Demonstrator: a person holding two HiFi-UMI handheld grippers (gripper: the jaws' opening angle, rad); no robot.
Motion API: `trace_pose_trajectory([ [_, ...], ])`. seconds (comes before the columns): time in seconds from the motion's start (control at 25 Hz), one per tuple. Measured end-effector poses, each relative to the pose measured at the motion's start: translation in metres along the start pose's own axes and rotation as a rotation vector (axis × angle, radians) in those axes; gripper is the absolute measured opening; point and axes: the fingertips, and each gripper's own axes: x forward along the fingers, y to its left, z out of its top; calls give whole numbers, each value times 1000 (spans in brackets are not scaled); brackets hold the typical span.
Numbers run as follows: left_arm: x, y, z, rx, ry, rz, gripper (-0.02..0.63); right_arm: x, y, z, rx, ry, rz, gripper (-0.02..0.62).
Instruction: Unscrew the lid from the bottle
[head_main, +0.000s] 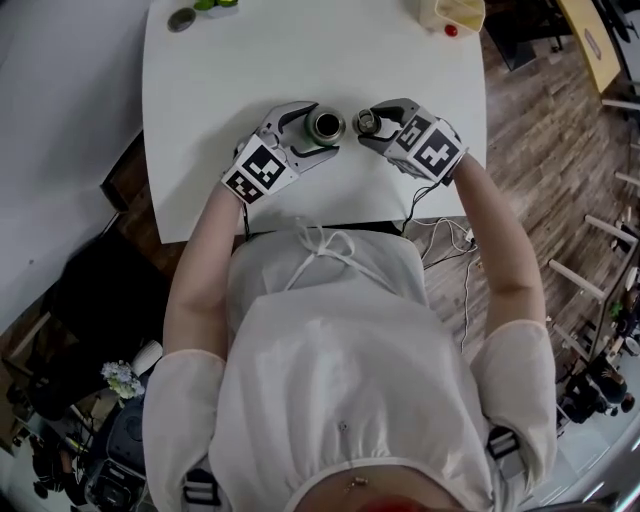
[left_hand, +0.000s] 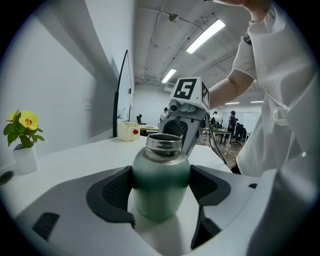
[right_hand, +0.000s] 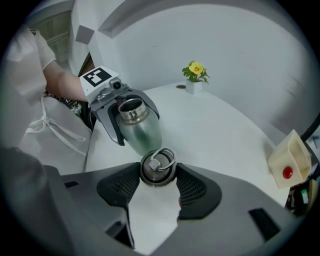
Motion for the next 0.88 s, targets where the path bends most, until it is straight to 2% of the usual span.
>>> trace_pose_trajectory([
  [0.28, 0, 4, 2, -5, -5, 9, 370, 22, -1, -20, 89, 4, 17, 239],
  [0.72, 1, 2, 0, -36, -27, 25, 370, 33, 2, -30, 151, -5, 38, 244],
  [0.88, -2, 1, -1, -95, -31, 49, 370, 27, -6, -22, 219, -99, -19, 291],
])
